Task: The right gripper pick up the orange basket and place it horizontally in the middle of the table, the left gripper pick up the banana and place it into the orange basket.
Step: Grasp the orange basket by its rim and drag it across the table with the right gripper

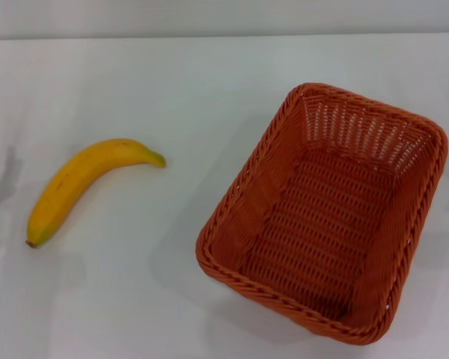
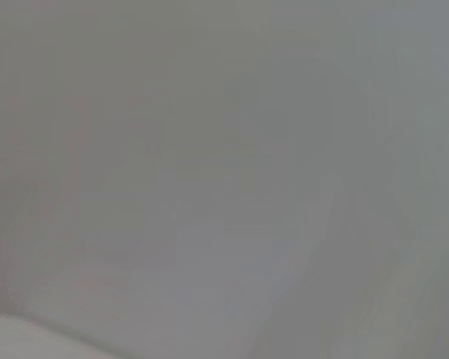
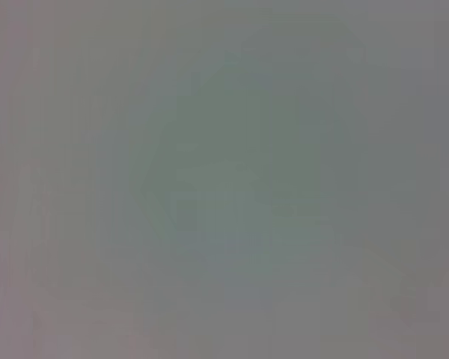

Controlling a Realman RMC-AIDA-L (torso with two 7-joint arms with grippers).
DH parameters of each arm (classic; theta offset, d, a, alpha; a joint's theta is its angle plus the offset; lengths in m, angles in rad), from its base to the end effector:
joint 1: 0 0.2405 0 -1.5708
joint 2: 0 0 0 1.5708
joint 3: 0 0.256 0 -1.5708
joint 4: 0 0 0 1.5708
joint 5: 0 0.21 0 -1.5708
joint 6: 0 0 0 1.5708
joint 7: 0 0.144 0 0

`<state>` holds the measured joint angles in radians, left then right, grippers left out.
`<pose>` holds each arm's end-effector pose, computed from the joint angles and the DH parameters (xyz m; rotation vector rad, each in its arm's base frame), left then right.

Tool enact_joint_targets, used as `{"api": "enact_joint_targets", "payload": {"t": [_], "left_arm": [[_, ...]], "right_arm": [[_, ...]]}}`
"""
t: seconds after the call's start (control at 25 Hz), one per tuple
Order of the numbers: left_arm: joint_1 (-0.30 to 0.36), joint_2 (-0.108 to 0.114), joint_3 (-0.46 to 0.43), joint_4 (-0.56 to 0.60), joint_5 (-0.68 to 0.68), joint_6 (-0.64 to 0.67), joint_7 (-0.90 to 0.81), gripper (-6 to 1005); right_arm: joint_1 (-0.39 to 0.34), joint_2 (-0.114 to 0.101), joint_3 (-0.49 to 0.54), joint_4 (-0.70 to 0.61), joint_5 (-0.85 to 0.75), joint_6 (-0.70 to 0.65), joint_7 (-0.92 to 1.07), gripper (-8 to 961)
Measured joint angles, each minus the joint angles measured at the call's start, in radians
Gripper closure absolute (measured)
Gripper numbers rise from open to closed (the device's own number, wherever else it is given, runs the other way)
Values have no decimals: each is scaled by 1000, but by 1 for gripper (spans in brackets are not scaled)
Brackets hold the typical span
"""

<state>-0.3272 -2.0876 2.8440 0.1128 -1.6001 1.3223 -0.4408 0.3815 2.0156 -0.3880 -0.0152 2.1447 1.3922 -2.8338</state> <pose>-0.3754 0.2756 0.0093 -1.2556 -0.8359 -0.8907 0.3703 0.3000 0.0561 -1.4485 0.4647 0.7363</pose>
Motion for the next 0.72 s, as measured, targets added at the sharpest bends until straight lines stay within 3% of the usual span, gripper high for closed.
{"api": "enact_joint_targets", "payload": {"t": [0.44,0.6,0.72], "left_arm": [[14,2,0,0,4,-8,0,111],[23,1,0,9,4,-7,-2,112],[30,1,0,22,4,-4,-2,112]], "right_arm": [[-19,0,12,2,8,-5,36,118],[5,-5,8,-18,7,7,167,120],[21,-8,-44,-111,-10,-17,360,122]]}}
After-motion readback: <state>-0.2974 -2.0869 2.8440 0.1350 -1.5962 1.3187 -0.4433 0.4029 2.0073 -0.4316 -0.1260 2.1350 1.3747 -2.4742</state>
